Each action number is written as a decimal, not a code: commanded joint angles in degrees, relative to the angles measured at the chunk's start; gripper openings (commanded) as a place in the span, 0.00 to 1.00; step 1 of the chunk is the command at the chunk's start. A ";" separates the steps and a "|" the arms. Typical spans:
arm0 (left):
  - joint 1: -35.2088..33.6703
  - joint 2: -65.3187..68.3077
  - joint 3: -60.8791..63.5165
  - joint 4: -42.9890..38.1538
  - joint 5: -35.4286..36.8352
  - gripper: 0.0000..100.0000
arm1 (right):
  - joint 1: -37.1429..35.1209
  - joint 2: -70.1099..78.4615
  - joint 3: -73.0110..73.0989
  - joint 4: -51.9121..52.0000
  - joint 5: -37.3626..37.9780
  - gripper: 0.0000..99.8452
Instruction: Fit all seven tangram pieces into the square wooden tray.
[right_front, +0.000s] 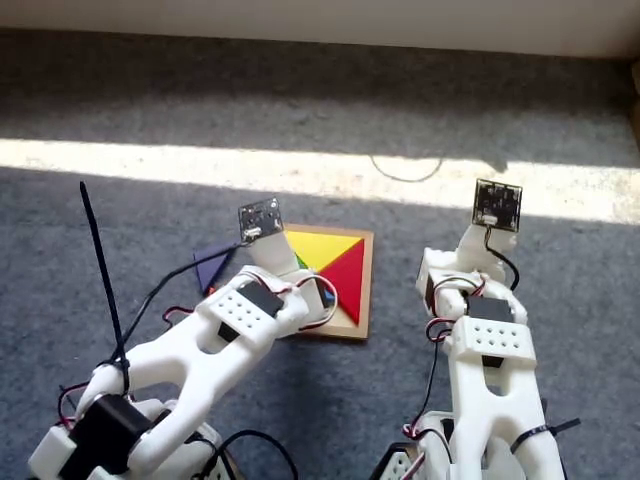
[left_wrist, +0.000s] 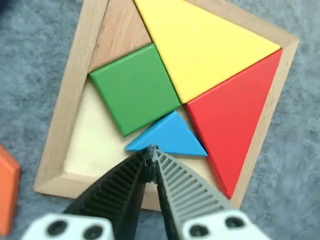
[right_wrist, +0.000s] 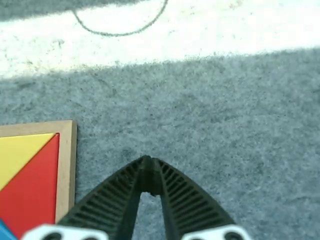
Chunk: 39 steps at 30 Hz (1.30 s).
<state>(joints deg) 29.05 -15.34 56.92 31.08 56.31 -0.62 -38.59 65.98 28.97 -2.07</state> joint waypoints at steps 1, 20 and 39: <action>-1.19 0.31 -3.30 0.35 0.44 0.01 | -0.84 -1.98 -0.48 -1.27 -0.18 0.00; -8.04 -14.55 -4.26 7.65 -1.76 0.01 | -0.84 -1.98 -0.48 -1.27 -0.18 0.00; -29.32 -29.05 -4.09 34.11 -52.57 0.14 | -0.84 -1.98 -0.57 -1.27 1.93 0.00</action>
<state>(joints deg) 0.75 -42.95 55.52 61.93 6.02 -0.62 -38.59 65.98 28.97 -0.84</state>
